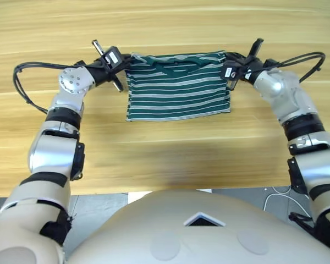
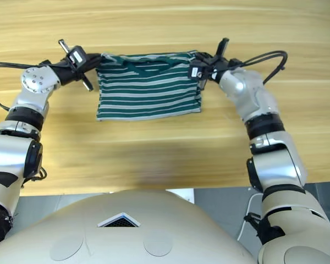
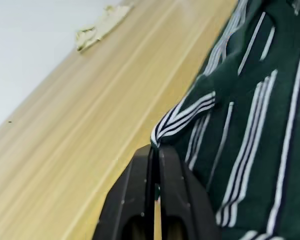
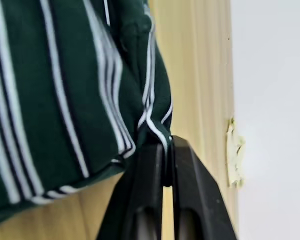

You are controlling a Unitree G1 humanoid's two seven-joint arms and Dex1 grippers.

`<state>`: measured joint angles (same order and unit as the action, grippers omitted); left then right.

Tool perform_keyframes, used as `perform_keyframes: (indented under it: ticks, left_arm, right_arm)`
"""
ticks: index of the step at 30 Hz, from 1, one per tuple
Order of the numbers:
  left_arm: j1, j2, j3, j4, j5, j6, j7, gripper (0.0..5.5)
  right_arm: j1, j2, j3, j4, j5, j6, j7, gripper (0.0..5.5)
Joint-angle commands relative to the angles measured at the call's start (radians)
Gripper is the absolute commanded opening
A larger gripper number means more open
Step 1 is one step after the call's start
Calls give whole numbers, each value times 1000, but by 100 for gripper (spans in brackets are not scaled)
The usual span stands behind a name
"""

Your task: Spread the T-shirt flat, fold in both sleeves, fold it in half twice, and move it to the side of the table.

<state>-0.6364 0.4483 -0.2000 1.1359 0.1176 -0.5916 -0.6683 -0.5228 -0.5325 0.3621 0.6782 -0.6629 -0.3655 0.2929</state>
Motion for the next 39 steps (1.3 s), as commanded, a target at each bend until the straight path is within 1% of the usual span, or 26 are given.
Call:
perform_keyframes:
  ticks: [1,2,4,5,7,10,12,13,15,17,19,21,22,24,27,29,30,32,33,34,36,37,39]
  left_arm:
    - [-74,-48,34,97,9,28,62,1]
    - [-84,-56,43,112,9,42,80,0]
    - [-100,-70,59,138,6,79,94,0]
    - [-108,-76,66,148,7,101,98,26]
    - [-129,-88,93,161,-7,143,105,59]
    - [-192,-103,206,175,-92,237,190,118]
    - [-228,-109,308,179,-178,303,233,153]
    - [-238,-109,360,179,-225,331,230,164]
    - [-248,-114,463,164,-335,377,147,199]
    - [-244,-112,522,141,-399,385,79,226]
    - [-217,-106,515,112,-390,337,38,266]
    - [-185,-105,508,82,-385,300,-6,290]
    - [-167,-106,503,64,-381,276,-20,301]
    - [-135,-109,495,33,-373,231,-35,334]
    - [-97,-116,496,-2,-378,196,-44,379]
    - [-79,-119,491,-14,-375,184,-42,415]
    - [-73,-121,488,-18,-372,180,-39,426]
    - [-63,-121,480,-27,-364,170,-34,455]
    - [-59,-121,476,-32,-361,165,-31,471]
    - [-55,-120,473,-39,-358,158,-29,488]
    - [-51,-119,467,-48,-355,151,-27,492]
    - [-50,-116,467,-53,-355,147,-26,492]
    - [-49,-109,470,-59,-359,142,-24,492]
  right_arm:
    - [-60,49,26,143,-18,45,-69,3]
    - [-64,59,24,164,-11,56,-82,40]
    - [-75,78,9,203,12,81,-104,68]
    - [-83,89,-7,219,32,90,-122,84]
    - [-103,109,-46,240,78,102,-171,120]
    - [-129,130,-146,260,181,97,-264,182]
    - [-119,124,-207,226,258,43,-282,222]
    - [-97,113,-228,176,300,0,-253,235]
    - [-29,76,-244,34,384,-82,-142,274]
    - [69,20,-232,-148,470,-143,9,304]
    - [185,-61,-187,-322,500,-171,155,349]
    - [280,-139,-144,-421,468,-170,259,379]
    - [302,-175,-127,-417,409,-153,277,391]
    - [310,-228,-92,-369,258,-101,258,427]
    - [303,-243,-8,-277,47,-16,194,432]
    - [319,-246,54,-244,-45,10,180,432]
    - [343,-255,72,-258,-63,11,186,432]
    - [400,-284,70,-340,-40,-5,208,432]
    - [442,-309,63,-411,0,-31,231,432]
    - [519,-359,64,-555,112,-81,281,432]
    - [651,-463,67,-818,317,-166,339,432]
    - [718,-548,44,-972,444,-236,333,432]
    - [802,-663,-25,-1163,658,-361,332,432]
